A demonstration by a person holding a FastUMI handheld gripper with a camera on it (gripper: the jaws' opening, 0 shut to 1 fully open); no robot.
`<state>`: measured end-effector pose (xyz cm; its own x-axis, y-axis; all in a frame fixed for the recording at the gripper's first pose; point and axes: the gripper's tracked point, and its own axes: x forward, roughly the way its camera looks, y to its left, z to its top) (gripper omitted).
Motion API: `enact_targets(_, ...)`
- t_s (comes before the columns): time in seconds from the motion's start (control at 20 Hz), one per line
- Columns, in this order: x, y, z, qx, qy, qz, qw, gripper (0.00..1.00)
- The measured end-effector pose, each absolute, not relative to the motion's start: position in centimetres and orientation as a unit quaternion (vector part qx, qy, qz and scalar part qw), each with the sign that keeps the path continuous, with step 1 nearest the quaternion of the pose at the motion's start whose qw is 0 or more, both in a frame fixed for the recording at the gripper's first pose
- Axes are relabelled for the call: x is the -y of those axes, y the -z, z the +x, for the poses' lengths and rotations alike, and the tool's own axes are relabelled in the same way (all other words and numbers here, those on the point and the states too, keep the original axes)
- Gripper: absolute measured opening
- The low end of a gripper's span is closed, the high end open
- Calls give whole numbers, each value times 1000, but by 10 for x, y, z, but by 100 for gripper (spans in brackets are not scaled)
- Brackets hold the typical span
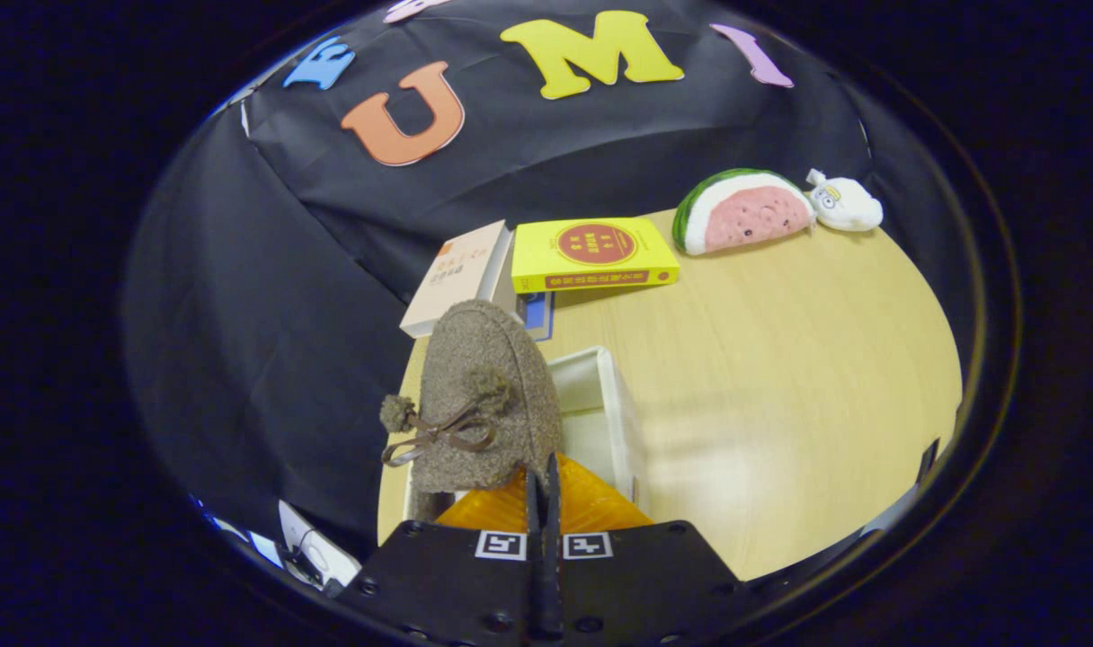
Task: Open the storage box then place both shoes into the box .Put the left shoe in first, then the right shoe, with the right side of both shoes facing outward in a uniform manner.
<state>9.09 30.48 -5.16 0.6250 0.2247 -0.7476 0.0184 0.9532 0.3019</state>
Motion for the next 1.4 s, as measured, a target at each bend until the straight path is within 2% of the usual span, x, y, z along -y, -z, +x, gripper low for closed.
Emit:
enact_targets(0.45,-287,87,74,-449,-10,119,886,0)
enact_targets(0.55,-289,87,75,-442,-8,117,889,2)
enact_targets(0.6,-291,87,73,-443,-10,114,889,8)
enact_targets(0.75,-294,81,71,-437,-15,105,893,14)
enact_targets(0.85,-296,75,70,-431,-24,98,897,23)
enact_targets(1.0,-294,61,69,-406,-40,79,910,46)
enact_targets(1.05,-293,57,69,-396,-45,71,914,51)
enact_targets(1.2,-287,43,65,-364,-58,51,928,79)
enact_targets(1.35,-275,30,57,-341,-63,39,937,94)
enact_targets(1.4,-269,26,55,-334,-64,36,940,96)
